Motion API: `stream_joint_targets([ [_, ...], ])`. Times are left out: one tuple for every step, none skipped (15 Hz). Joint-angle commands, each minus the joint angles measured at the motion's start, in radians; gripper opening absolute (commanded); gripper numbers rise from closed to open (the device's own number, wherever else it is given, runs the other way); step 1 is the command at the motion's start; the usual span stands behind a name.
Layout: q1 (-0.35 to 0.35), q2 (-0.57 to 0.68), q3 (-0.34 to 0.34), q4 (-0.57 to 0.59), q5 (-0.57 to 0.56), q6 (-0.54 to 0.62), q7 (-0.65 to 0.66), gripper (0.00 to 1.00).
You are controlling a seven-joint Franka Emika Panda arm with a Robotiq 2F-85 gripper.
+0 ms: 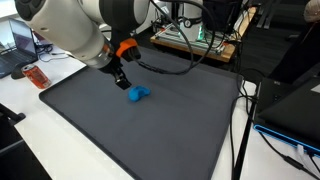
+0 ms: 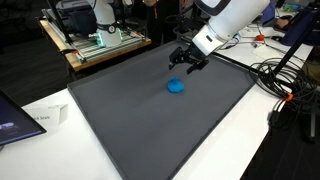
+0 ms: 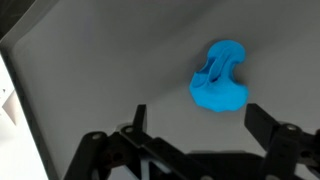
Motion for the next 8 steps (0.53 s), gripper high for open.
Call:
stream_joint_targets([
  [-0.015,-0.048,-0.015,-0.068,0.088,0.023,-0.089,1.0],
  [-0.018,-0.05,-0.017,-0.074,0.105,0.027,-0.112,1.0],
  [-0.021,-0.05,-0.021,-0.077,0.119,0.029,-0.129,1.0],
  [-0.026,-0.05,-0.023,-0.08,0.133,0.036,-0.149,1.0],
  [-0.031,-0.051,-0.026,-0.086,0.147,0.049,-0.171,1.0],
  [-0.036,-0.049,-0.029,-0.088,0.159,0.056,-0.187,1.0],
  [-0.042,-0.049,-0.032,-0.096,0.171,0.07,-0.205,1.0],
  [-0.049,-0.049,-0.035,-0.104,0.184,0.083,-0.219,1.0],
])
